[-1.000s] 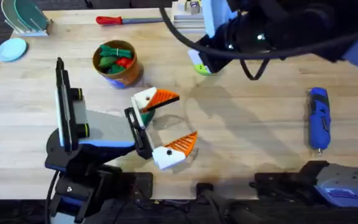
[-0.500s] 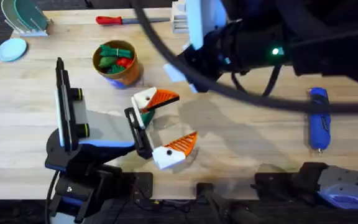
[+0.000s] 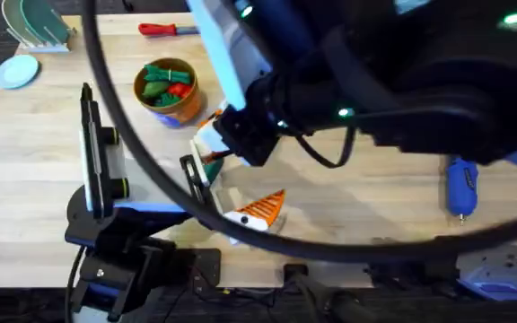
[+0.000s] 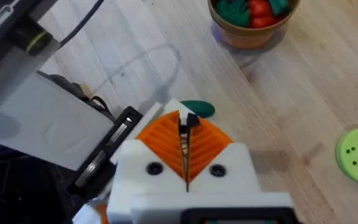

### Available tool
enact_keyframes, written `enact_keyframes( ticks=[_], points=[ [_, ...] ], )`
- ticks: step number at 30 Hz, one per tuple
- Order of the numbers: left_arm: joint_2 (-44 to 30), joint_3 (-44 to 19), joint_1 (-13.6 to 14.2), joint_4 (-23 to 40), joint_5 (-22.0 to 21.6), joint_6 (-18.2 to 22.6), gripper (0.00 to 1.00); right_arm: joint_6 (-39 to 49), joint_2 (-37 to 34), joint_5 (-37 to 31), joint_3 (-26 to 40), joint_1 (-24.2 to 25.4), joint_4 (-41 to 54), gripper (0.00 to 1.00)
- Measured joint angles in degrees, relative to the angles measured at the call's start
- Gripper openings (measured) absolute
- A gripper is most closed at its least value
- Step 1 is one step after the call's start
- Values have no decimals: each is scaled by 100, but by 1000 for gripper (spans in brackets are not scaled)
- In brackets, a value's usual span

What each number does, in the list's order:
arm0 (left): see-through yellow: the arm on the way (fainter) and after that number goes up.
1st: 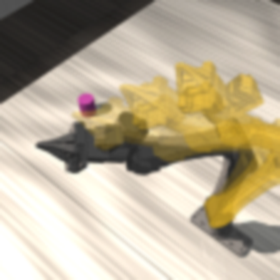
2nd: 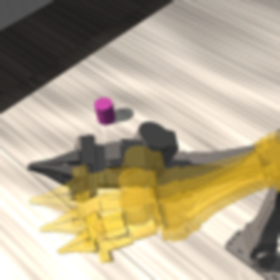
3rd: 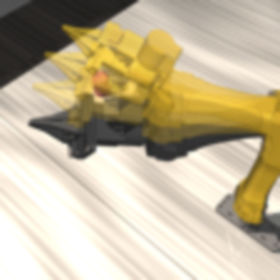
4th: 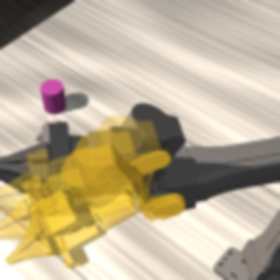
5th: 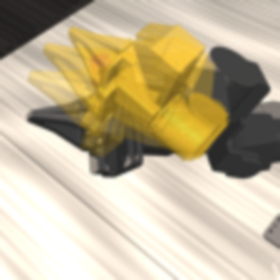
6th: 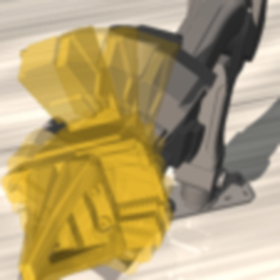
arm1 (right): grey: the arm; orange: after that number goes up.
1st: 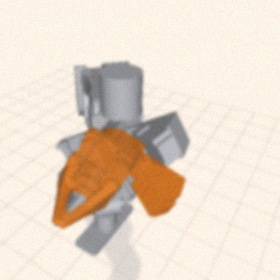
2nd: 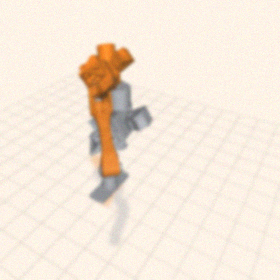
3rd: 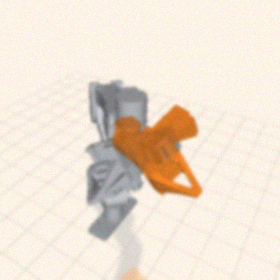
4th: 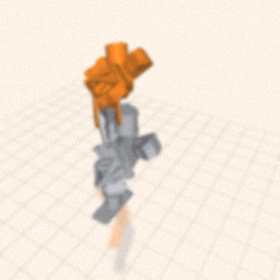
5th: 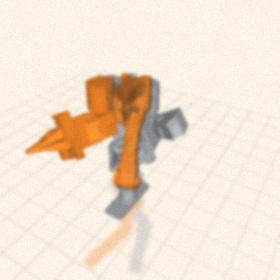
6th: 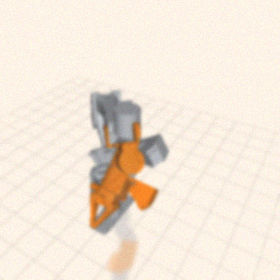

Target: Pick up the gripper from the table and insert it into the empty holder that is missing its gripper. Then pick up a screw, insert it into the mounting hole, and use the screwdriver to tighten it. Finally, clean up the table by picking up the vegetable and placing it into the bucket.

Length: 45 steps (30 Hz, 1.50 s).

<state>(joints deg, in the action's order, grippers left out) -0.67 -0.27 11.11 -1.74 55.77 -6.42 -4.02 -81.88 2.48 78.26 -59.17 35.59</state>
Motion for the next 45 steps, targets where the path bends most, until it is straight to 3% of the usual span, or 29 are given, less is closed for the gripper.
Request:
enact_keyframes(
  ticks=[45],
  points=[
    [0, 0, 0, 42, 0, -4, 991, 237, -201, -2, 2, -56, 64, 6]
  ],
)
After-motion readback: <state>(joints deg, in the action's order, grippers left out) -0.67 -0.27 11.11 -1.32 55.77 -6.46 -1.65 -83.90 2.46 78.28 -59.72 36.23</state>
